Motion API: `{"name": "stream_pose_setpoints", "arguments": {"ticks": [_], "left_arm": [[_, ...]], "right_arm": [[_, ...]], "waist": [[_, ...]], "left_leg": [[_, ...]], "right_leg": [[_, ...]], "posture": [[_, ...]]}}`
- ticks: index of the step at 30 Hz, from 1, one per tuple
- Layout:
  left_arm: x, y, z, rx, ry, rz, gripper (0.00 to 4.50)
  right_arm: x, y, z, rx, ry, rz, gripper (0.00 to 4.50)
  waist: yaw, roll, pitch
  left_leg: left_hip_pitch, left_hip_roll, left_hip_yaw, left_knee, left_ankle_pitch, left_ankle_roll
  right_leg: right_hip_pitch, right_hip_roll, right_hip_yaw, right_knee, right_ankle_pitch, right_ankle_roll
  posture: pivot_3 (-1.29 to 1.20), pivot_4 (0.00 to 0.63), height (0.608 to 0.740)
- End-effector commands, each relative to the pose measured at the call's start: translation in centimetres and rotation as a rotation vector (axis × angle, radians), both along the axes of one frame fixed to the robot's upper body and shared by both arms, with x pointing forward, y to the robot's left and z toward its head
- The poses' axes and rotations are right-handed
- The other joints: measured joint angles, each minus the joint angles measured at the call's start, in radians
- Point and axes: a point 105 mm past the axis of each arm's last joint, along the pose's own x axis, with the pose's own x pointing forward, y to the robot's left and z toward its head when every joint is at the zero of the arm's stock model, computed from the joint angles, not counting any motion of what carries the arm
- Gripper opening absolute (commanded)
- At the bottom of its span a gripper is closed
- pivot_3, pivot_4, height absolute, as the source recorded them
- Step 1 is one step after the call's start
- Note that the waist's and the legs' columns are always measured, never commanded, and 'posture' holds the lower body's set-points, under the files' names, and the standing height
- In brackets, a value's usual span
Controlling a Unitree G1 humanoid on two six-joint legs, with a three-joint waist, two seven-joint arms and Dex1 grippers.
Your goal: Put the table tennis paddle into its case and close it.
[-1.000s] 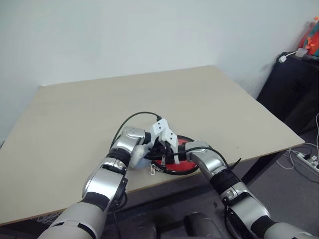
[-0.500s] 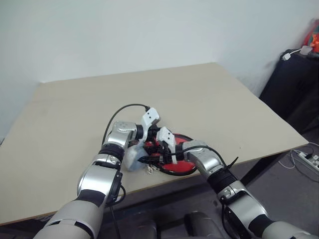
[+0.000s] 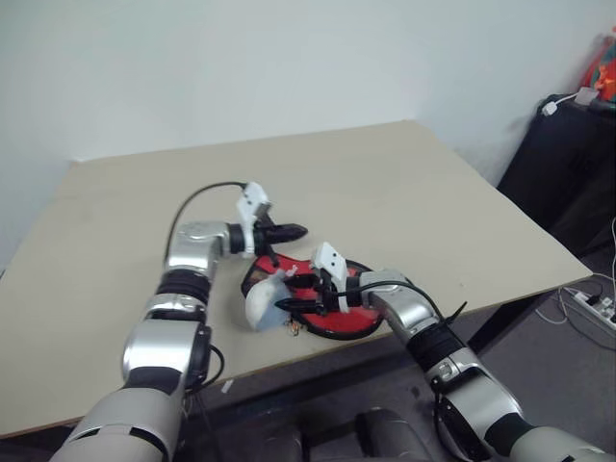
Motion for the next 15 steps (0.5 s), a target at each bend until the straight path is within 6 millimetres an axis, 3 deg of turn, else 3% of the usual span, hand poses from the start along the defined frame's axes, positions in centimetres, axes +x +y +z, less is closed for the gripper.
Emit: {"name": "stream_pose_setpoints", "arguments": {"ticks": [1, 15], "left_arm": [[-0.6, 1.3, 2.3, -0.062, -0.025, -0.013, 0.0], [-8.0, 4.5, 2.5, 0.004, 0.11, -0.189, 0.0]], "right_arm": [[0.5, 0.2, 0.7, 0.011, -0.033, -0.017, 2.71], [0.7, -0.1, 0.5, 0.005, -0.033, -0.036, 2.71]], "waist": [[-0.001, 0.0, 0.0], [-0.001, 0.0, 0.0]], "left_leg": [[0.0, 0.0, 0.0, 0.0, 0.0, 0.0], [0.001, 0.0, 0.0, 0.0, 0.0, 0.0]], "right_leg": [[0.0, 0.0, 0.0, 0.0, 0.0, 0.0], [0.0, 0.0, 0.001, 0.001, 0.0, -0.001]], "posture": [[0.0, 0.0, 0.74], [0.0, 0.0, 0.74]]}}
